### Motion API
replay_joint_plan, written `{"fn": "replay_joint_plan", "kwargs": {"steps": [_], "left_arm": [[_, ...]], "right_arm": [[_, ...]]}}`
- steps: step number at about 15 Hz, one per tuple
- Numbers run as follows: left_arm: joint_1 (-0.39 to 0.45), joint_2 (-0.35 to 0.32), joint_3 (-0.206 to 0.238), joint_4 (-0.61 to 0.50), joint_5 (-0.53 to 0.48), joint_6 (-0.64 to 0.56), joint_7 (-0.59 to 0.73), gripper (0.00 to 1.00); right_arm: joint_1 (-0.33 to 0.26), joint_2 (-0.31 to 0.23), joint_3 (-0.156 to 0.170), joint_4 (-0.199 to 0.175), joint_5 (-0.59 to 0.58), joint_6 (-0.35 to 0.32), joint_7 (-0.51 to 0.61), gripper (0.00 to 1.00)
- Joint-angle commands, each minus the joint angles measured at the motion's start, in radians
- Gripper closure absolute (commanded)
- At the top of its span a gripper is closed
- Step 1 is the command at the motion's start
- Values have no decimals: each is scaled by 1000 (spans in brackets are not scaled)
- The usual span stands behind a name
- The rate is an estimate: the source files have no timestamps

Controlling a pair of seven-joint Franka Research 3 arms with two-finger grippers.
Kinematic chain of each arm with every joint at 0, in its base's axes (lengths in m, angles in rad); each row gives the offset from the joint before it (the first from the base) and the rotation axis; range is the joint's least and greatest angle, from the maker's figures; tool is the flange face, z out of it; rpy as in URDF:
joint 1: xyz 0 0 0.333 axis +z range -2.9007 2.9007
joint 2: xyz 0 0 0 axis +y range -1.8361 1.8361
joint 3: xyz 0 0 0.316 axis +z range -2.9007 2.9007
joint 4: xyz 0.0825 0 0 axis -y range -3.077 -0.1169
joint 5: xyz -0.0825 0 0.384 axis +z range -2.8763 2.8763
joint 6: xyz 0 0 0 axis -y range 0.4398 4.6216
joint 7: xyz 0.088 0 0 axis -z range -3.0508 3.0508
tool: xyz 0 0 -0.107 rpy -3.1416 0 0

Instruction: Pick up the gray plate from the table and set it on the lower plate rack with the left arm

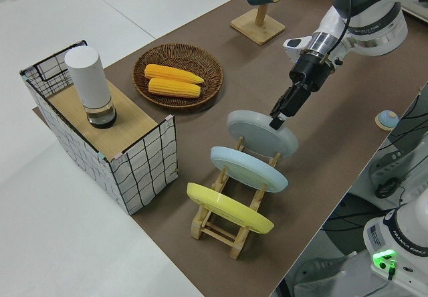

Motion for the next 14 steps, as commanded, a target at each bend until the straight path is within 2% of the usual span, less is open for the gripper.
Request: {"fn": "replay_joint_plan", "kwargs": {"steps": [1, 6, 7, 9, 10, 11, 12, 14], "left_arm": [[-17, 45, 5, -5, 26, -6, -61, 1000], [-17, 52, 3, -3, 26, -6, -55, 1000], [-17, 52, 2, -3, 26, -4, -53, 924], [-17, 65, 2, -3, 26, -9, -49, 555], [-17, 66, 2, -2, 26, -11, -41, 333], [-17, 66, 2, -2, 26, -11, -40, 62], [-17, 66, 3, 0, 26, -11, -38, 5], [-17, 66, 0, 10, 24, -11, -38, 2]], "right_arm": [[-7, -2, 5, 6, 6, -14, -1, 11], [-7, -2, 7, 6, 6, -14, 0, 11], [-7, -2, 5, 6, 6, -14, 0, 11], [-7, -2, 5, 6, 6, -14, -1, 13], [-7, -2, 5, 6, 6, -14, -1, 13], [-7, -2, 7, 6, 6, -14, -1, 11], [-7, -2, 5, 6, 6, -14, 0, 13], [-7, -2, 7, 6, 6, -14, -1, 13]]}}
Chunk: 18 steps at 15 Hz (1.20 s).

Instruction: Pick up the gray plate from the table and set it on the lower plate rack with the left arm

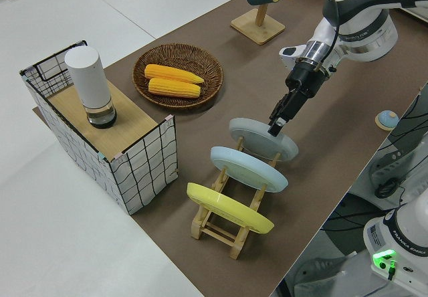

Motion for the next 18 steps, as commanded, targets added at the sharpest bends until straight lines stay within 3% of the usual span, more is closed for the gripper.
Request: {"fn": "replay_joint_plan", "kwargs": {"steps": [1, 4, 7, 14, 18], "left_arm": [[-10, 6, -7, 15, 20, -10, 1, 2], [-8, 8, -10, 58, 6, -12, 14, 5], [-7, 6, -8, 125, -43, -19, 131, 9], [3, 3, 2, 366, -303, -59, 391, 9], [12, 3, 18, 519, -510, -105, 524, 9]], "right_arm": [[-7, -2, 7, 6, 6, -14, 0, 11], [-7, -2, 7, 6, 6, -14, 0, 11], [-7, -2, 7, 6, 6, -14, 0, 13], [-7, -2, 5, 6, 6, -14, 0, 13], [-7, -2, 7, 6, 6, -14, 0, 11]]}}
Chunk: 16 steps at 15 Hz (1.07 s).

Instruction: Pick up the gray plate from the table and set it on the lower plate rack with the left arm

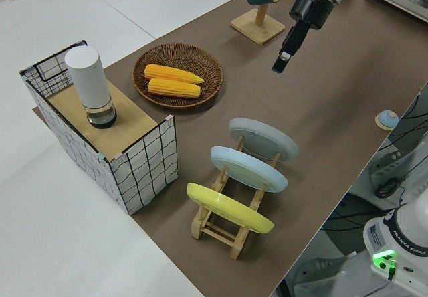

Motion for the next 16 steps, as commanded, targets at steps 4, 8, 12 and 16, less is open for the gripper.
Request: {"fn": "replay_joint_plan", "kwargs": {"steps": [4, 8, 12, 16], "left_arm": [[6, 4, 36, 207, -300, -114, 233, 9], [5, -19, 79, 245, -484, -142, 389, 7], [6, -21, 88, 271, -570, -162, 549, 5], [2, -27, 103, 297, -619, -162, 609, 2]], "right_arm": [[-7, -2, 7, 6, 6, -14, 0, 11], [-7, -2, 7, 6, 6, -14, 0, 13], [-7, -2, 5, 6, 6, -14, 0, 11], [-7, -2, 5, 6, 6, -14, 0, 11]]}}
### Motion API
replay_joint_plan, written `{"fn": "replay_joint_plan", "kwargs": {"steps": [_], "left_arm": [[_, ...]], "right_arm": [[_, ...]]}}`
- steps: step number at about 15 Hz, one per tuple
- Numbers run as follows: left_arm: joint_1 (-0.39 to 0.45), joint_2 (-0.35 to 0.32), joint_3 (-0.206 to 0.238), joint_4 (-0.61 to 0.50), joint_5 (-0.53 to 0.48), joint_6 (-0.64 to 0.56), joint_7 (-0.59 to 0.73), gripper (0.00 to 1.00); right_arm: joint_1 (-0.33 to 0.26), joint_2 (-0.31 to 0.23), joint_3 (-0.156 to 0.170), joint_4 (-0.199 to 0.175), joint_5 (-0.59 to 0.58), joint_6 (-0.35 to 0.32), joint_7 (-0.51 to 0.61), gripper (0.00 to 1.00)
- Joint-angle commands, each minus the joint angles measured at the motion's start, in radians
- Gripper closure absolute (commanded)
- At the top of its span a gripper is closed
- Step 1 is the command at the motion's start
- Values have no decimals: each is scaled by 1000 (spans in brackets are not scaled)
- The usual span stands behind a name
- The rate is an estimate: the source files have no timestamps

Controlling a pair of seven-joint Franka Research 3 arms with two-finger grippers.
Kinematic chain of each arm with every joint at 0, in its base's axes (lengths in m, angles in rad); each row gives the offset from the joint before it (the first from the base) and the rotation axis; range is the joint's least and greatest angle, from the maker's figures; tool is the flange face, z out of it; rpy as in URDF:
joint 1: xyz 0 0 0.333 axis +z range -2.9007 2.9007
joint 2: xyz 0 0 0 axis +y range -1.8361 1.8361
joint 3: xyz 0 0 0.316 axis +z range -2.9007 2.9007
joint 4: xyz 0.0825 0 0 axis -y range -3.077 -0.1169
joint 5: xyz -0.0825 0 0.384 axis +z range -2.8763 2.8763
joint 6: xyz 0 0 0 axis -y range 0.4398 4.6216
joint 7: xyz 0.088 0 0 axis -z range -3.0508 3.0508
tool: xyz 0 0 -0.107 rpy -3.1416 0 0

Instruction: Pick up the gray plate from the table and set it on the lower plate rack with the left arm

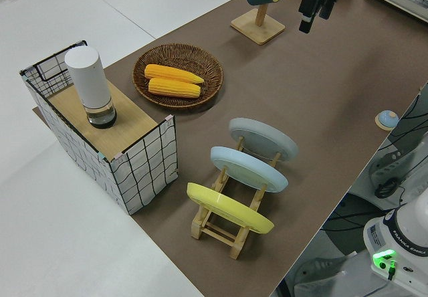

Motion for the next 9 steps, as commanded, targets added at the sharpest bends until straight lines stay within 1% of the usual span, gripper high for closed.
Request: {"fn": "replay_joint_plan", "kwargs": {"steps": [1, 6, 9], "left_arm": [[-1, -3, 3, 33, -32, -23, 52, 2], [-4, -2, 5, 35, -32, -27, 57, 0], [-7, -2, -3, 35, -30, -27, 55, 0]], "right_arm": [[-7, -2, 5, 6, 6, -14, 0, 11], [-7, -2, 5, 6, 6, -14, 0, 11], [-7, -2, 5, 6, 6, -14, 0, 11]]}}
